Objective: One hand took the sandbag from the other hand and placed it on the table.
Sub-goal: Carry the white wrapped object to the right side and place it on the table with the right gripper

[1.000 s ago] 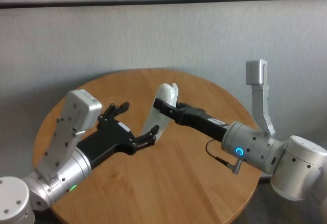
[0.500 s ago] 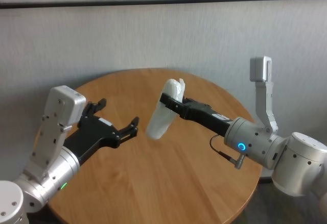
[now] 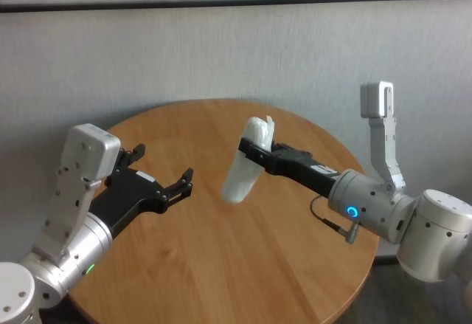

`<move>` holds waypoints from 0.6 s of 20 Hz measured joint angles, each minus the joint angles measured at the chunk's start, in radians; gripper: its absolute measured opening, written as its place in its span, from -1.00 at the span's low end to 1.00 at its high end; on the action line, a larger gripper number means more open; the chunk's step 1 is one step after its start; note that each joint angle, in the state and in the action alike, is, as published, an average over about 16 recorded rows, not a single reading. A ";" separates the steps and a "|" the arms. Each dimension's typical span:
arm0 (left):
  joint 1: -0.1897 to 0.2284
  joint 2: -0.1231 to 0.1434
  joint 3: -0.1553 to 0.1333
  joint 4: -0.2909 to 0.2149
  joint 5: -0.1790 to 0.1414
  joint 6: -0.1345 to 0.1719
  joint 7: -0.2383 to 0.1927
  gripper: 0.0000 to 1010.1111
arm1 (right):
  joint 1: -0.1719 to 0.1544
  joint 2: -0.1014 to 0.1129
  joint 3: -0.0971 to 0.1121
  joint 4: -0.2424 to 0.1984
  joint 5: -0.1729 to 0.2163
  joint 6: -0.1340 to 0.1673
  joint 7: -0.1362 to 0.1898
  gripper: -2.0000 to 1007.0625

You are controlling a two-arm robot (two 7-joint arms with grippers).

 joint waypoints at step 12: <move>-0.003 0.004 0.005 0.001 -0.003 -0.003 -0.006 0.98 | 0.001 0.021 0.021 0.009 -0.062 0.019 -0.007 0.14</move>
